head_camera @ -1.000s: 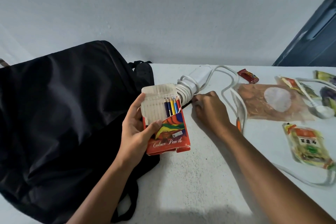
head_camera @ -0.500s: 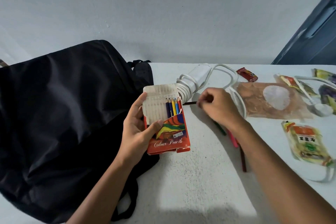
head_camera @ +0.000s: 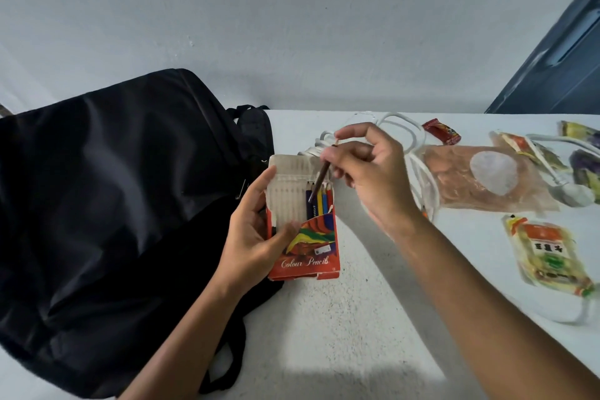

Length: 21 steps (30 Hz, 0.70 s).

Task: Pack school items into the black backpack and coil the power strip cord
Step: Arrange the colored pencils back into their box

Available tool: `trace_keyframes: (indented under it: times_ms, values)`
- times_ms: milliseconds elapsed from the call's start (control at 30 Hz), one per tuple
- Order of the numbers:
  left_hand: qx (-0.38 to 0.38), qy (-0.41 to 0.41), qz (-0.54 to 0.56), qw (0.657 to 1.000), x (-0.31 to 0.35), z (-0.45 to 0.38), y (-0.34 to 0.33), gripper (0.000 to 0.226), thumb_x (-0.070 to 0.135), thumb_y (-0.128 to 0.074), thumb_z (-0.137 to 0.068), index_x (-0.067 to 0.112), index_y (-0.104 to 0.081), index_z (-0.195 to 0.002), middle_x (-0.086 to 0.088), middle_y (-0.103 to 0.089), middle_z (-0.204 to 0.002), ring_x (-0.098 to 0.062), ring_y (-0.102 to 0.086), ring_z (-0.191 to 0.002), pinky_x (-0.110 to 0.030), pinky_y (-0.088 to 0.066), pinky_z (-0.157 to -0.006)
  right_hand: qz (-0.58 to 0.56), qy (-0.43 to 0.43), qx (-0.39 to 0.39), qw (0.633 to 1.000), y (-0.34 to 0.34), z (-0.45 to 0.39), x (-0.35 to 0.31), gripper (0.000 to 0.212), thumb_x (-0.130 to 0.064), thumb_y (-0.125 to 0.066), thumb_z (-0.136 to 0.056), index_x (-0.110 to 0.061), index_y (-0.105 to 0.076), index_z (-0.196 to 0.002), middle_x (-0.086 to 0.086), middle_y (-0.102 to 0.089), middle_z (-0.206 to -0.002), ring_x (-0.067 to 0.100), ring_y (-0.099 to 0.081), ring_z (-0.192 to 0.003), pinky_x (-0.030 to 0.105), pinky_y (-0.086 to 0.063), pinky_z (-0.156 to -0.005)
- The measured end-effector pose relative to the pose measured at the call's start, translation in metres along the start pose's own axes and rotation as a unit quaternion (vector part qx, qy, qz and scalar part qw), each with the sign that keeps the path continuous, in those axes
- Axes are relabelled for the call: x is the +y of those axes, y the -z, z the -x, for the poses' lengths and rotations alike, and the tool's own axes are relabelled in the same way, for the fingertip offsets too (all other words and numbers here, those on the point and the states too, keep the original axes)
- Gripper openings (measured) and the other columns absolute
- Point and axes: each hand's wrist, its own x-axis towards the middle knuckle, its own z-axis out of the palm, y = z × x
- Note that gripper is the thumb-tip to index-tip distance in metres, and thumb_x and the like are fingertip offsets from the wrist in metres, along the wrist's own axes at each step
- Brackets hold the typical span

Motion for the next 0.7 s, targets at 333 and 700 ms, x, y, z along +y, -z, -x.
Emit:
trace_keyframes:
  times_ms: [333,700]
  values:
    - [0.012,-0.012,-0.02,1.0,0.0,0.001,0.0,0.076,-0.001,-0.067,-0.077,0.024,-0.037,-0.143,-0.003,-0.06,-0.128,-0.027,-0.065,-0.11,-0.038,-0.058,-0.082,0.296,0.037,-0.097,0.95,-0.012,0.005,0.017,0.035,-0.022,-0.084,-0.068,-0.019,-0.066,-0.098,-0.003,-0.054,-0.101,-0.005,-0.051,-0.079,0.005,-0.041,-0.068]
    - [0.005,-0.009,-0.021,1.0,0.002,0.001,0.0,0.077,-0.004,-0.067,-0.08,0.021,-0.033,-0.145,-0.002,-0.06,-0.126,-0.024,-0.065,-0.11,-0.034,-0.059,-0.078,0.371,0.011,-0.053,0.927,0.024,-0.003,0.012,0.012,-0.02,-0.064,-0.088,-0.014,-0.06,-0.098,-0.008,-0.058,-0.086,0.004,-0.056,-0.075,0.019,-0.048,-0.065]
